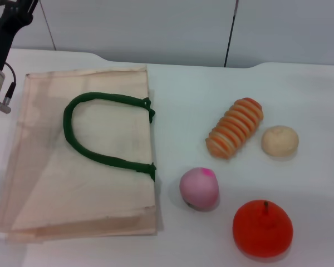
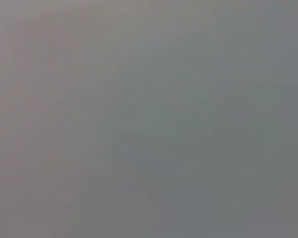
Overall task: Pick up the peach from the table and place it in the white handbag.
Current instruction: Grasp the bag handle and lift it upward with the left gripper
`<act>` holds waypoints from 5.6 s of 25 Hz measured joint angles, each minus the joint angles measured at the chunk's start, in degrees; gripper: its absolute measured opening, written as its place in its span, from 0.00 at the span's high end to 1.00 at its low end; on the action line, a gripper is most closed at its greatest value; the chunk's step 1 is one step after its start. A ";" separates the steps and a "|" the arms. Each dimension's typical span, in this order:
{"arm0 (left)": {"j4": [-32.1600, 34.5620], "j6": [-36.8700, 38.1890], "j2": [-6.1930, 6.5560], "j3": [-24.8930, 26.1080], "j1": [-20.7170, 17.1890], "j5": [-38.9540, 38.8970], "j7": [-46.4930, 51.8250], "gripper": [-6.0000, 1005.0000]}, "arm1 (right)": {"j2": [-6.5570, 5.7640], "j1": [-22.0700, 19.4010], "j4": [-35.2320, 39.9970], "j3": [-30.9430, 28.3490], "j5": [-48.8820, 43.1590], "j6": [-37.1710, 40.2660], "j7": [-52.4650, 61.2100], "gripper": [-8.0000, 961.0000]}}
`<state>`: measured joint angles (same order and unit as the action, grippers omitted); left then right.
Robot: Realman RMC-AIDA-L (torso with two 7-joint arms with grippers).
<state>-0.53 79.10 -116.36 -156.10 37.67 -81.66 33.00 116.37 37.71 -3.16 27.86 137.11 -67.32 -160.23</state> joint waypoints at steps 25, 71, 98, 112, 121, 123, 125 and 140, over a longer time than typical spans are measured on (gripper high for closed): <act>-3.25 -2.98 1.17 -0.49 1.45 10.00 8.67 0.19 | -0.05 -0.35 0.04 -0.18 0.13 0.73 0.30 0.07; -39.58 -3.13 4.96 -8.08 18.62 79.90 73.41 0.21 | -0.18 -0.11 0.44 -0.35 0.10 1.58 0.45 0.07; -28.44 -12.80 5.09 -8.08 19.21 83.70 72.34 0.25 | -0.09 0.44 0.18 -0.35 0.26 1.58 0.53 0.07; -28.84 -13.08 4.78 -8.01 19.40 84.85 73.19 0.82 | -0.17 0.22 0.30 -0.35 0.45 1.58 0.53 0.07; -33.47 -1.20 5.60 -7.99 18.97 72.19 65.23 0.84 | -0.18 -0.14 0.44 -0.36 0.53 1.58 0.53 0.07; -35.32 4.72 5.80 -7.99 18.24 65.80 62.25 0.85 | -0.18 -0.13 0.46 -0.35 0.52 1.64 0.53 0.07; -36.38 11.55 6.49 -7.99 17.32 59.13 59.33 0.85 | -0.18 -0.06 0.46 -0.35 0.53 1.98 0.53 0.07; -36.98 35.67 11.90 -8.08 14.34 45.23 53.43 0.85 | -0.19 0.09 0.49 -0.06 0.14 2.37 3.71 0.07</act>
<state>-37.50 114.77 -104.47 -164.18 52.01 -36.43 86.43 116.18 37.80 -2.67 27.80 137.25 -64.95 -156.52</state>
